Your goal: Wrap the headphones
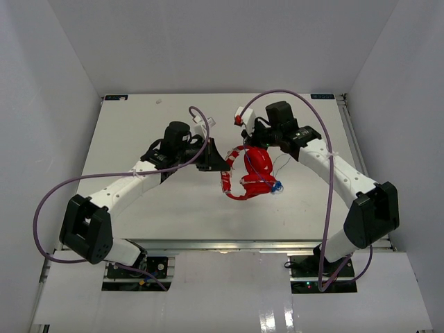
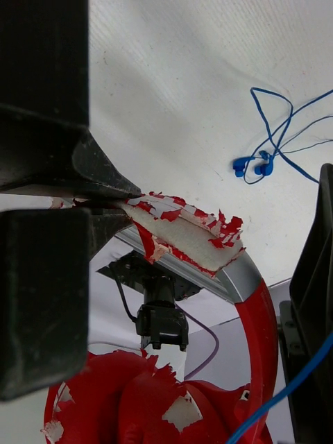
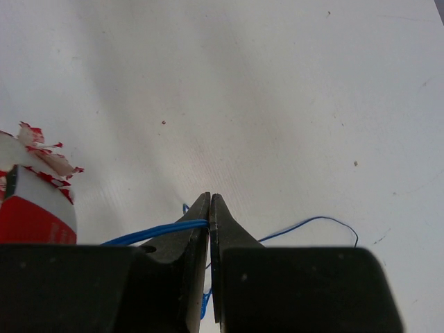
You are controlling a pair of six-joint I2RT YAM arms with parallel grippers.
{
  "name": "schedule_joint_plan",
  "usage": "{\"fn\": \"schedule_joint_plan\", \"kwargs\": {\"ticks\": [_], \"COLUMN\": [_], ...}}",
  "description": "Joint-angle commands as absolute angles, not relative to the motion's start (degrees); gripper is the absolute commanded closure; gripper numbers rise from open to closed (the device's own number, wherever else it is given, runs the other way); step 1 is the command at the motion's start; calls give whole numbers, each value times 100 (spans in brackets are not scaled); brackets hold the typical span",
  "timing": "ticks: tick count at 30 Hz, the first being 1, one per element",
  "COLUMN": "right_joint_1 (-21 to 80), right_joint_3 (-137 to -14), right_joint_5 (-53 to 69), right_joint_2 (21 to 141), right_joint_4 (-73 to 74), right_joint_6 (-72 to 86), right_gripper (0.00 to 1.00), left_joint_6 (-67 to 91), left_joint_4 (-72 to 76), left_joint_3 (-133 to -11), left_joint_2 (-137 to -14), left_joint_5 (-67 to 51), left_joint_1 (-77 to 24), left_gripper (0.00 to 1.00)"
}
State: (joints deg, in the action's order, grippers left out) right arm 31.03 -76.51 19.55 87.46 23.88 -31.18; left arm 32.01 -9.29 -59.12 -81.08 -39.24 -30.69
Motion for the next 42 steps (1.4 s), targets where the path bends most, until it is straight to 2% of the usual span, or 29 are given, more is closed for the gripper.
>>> {"fn": "schedule_joint_plan", "kwargs": {"ticks": [1, 6, 9, 14, 20, 28, 33, 42], "right_joint_1": [3094, 2988, 2822, 2613, 2619, 2618, 2652, 2742], "right_joint_3": [-7577, -7583, -7616, -7609, -7501, -7043, -6410, -5709], "right_joint_5": [1722, 2049, 2677, 4595, 5674, 6381, 6732, 6765], "right_joint_2": [8639, 8599, 8564, 8544, 8710, 8903, 8871, 8895], "right_joint_4": [2021, 2075, 2214, 2565, 2280, 1315, -387, -917], "right_joint_6": [-3043, -2804, -2626, -2737, -2414, -1412, -278, -621], "right_gripper": [92, 92, 92, 86, 84, 81, 76, 74], "left_joint_6": [3373, 3409, 3441, 3478, 3700, 4195, 4292, 4329], "left_joint_4": [-764, -919, -1101, -1569, -2369, -2629, -2704, -3055], "left_joint_3": [-6162, -6168, -6196, -6395, -6911, -7224, -7635, -8279], "left_joint_2": [-7746, -7331, -7090, -6808, -6607, -6410, -6557, -6583], "left_joint_5": [-4141, -3765, -3538, -2905, -2254, -1670, -1593, -1087], "left_joint_1": [-3111, -3111, -3111, -3119, -3120, -3120, -3120, -3120], "left_gripper": [100, 100, 100, 100, 100, 100, 100, 100]}}
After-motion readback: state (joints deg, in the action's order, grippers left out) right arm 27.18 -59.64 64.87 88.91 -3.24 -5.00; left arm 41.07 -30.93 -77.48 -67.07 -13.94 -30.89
